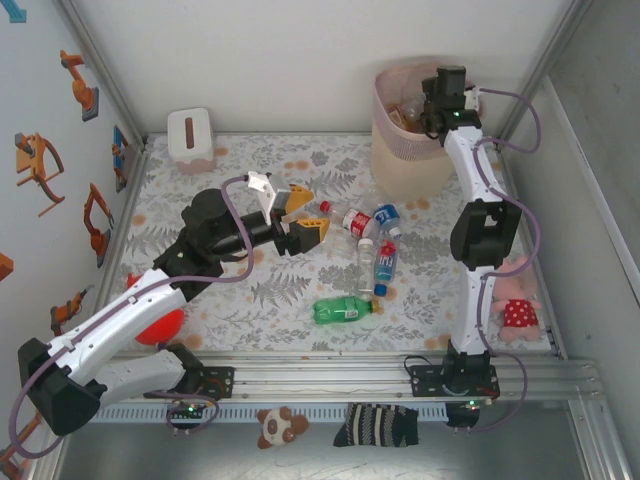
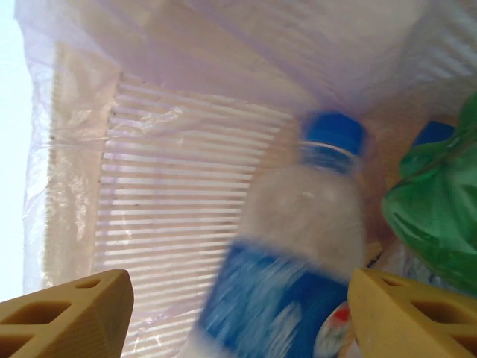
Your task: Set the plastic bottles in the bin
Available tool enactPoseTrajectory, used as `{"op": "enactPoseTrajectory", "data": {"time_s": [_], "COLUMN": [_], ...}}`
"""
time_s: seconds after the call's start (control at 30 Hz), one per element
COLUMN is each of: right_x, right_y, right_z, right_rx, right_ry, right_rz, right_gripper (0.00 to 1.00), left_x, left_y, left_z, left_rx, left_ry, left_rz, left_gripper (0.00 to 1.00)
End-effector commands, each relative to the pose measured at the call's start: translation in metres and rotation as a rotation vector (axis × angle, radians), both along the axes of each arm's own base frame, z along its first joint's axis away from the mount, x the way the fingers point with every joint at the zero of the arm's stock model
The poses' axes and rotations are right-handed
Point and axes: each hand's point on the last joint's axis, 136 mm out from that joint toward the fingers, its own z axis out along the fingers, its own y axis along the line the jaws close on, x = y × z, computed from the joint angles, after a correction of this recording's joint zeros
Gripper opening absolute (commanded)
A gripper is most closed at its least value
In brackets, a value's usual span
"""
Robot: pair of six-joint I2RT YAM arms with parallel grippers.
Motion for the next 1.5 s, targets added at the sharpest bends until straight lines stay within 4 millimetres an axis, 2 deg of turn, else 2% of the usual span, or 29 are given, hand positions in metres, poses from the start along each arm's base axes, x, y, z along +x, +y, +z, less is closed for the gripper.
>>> {"op": "enactPoseTrajectory", "data": {"time_s": [0.0, 0.23, 0.47, 0.63, 0.8, 0.97, 1.1, 1.27, 1.47], "right_x": [-0.021, -0.046, -0.061, -0.076, -0.105, -0.141, -0.172, -0.211, -0.262], "right_y": [-0.018, -0.025, -0.015, 0.000, 0.012, 0.015, 0.015, 0.021, 0.025], "right_z": [0.054, 0.090, 0.116, 0.131, 0.139, 0.133, 0.119, 0.097, 0.060], "right_rx": [-0.003, -0.035, -0.095, -0.247, -0.404, -0.536, -0.597, -0.646, -0.649], "right_ry": [-0.075, -0.124, -0.162, -0.185, -0.185, -0.130, -0.059, 0.014, 0.129], "right_rz": [-0.079, -0.091, 0.010, 0.170, 0.323, 0.428, 0.498, 0.609, 0.687], "right_gripper": [0.77, 0.77, 0.77, 0.76, 0.74, 0.73, 0.71, 0.69, 0.68], "left_x": [-0.004, -0.005, 0.001, 0.015, 0.027, 0.037, 0.042, 0.049, 0.055], "left_y": [0.005, 0.009, 0.013, 0.011, 0.010, 0.008, 0.002, -0.008, -0.017], "left_z": [0.015, 0.017, 0.008, -0.008, -0.028, -0.053, -0.068, -0.082, -0.094], "left_rx": [-0.047, -0.037, -0.009, 0.041, 0.110, 0.188, 0.222, 0.236, 0.243], "left_ry": [-0.023, -0.033, -0.022, 0.035, 0.095, 0.145, 0.182, 0.240, 0.299], "left_rz": [0.006, 0.015, 0.059, 0.112, 0.161, 0.190, 0.189, 0.179, 0.170], "left_gripper": [0.77, 0.77, 0.77, 0.76, 0.76, 0.76, 0.76, 0.76, 0.74]}}
